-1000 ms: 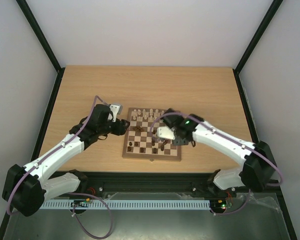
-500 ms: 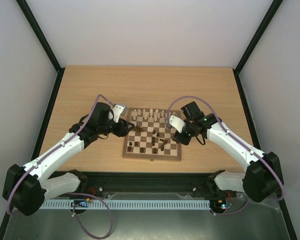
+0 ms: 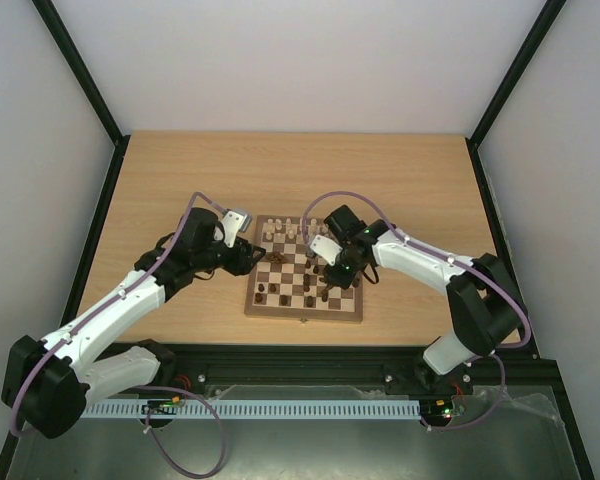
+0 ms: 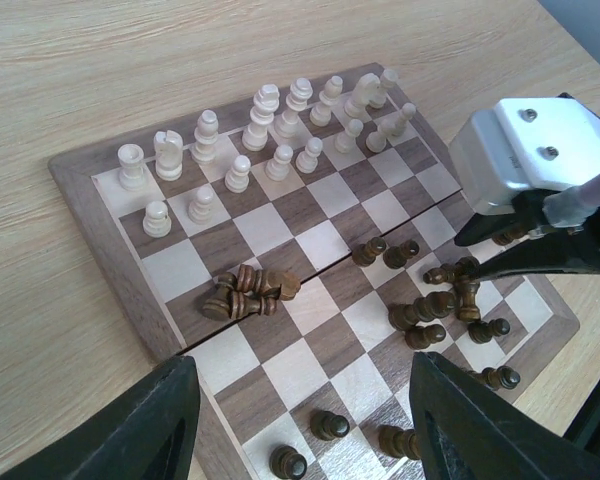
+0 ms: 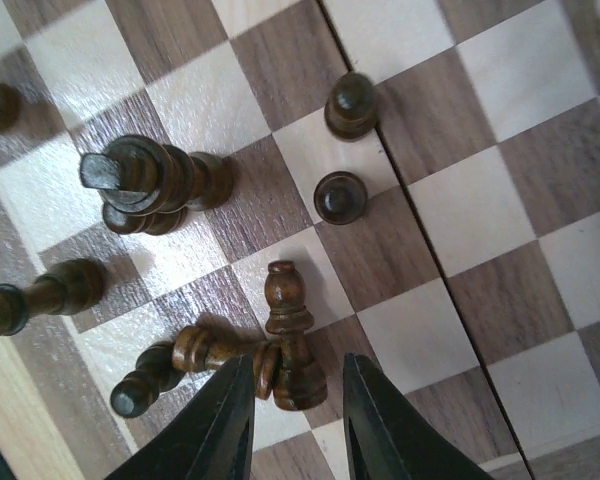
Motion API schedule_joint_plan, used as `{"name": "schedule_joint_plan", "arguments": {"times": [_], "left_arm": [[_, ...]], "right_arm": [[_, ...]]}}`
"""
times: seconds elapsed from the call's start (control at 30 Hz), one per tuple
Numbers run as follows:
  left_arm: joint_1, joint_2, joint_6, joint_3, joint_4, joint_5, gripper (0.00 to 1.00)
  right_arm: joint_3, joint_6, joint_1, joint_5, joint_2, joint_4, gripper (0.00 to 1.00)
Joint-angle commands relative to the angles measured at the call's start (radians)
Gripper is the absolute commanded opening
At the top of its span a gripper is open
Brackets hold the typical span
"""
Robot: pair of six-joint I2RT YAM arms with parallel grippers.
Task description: Set up the chess pieces on the board
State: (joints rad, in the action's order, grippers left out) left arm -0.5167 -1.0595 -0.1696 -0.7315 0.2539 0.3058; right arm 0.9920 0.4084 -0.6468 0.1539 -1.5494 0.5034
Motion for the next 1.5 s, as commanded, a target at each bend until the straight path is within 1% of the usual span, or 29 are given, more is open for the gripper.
{"name": "schedule_joint_plan", "arguments": {"times": [0.0,0.23,0.43,0.6,0.93,1.03,1.2,1.33,1.47], "left_arm": [[0.0,0.012,0.012,0.012,-0.007,-0.014,0.61],[0.001,0.011,0.011,0.014,-0.005,-0.017,0.61],[0.0,0.012,0.01,0.015,-0.005,-0.02,0.61],[0.0,0.01,0.01,0.014,-0.005,-0.023,0.61],[0.0,0.016,0.012,0.014,-0.005,-0.028,0.61],[0.0,0.02,0.013,0.015,-0.009,-0.019,0.61],[0.0,0.035,0.013,0.022,-0.024,0.001,0.61],[0.0,0.028,0.013,0.021,-0.022,0.001,0.61],[0.0,0.027,0.015,0.02,-0.022,0.0,0.61]], "right_arm": [[0.018,-0.041,-0.013,-0.111,-0.033,0.001,0.24],[-0.012,-0.03,-0.023,-0.132,-0.06,-0.003,0.25],[-0.02,-0.038,-0.025,-0.112,-0.06,0.004,0.28],[-0.014,-0.054,-0.025,-0.102,-0.033,0.016,0.3],[0.005,-0.03,-0.024,-0.086,0.052,0.074,0.3],[-0.009,-0.04,-0.024,-0.069,0.079,0.076,0.3],[-0.047,-0.052,-0.019,-0.085,0.123,0.072,0.31],[-0.082,-0.059,0.003,-0.118,0.166,0.072,0.38],[-0.124,-0.057,0.043,-0.141,0.194,0.077,0.4]]}}
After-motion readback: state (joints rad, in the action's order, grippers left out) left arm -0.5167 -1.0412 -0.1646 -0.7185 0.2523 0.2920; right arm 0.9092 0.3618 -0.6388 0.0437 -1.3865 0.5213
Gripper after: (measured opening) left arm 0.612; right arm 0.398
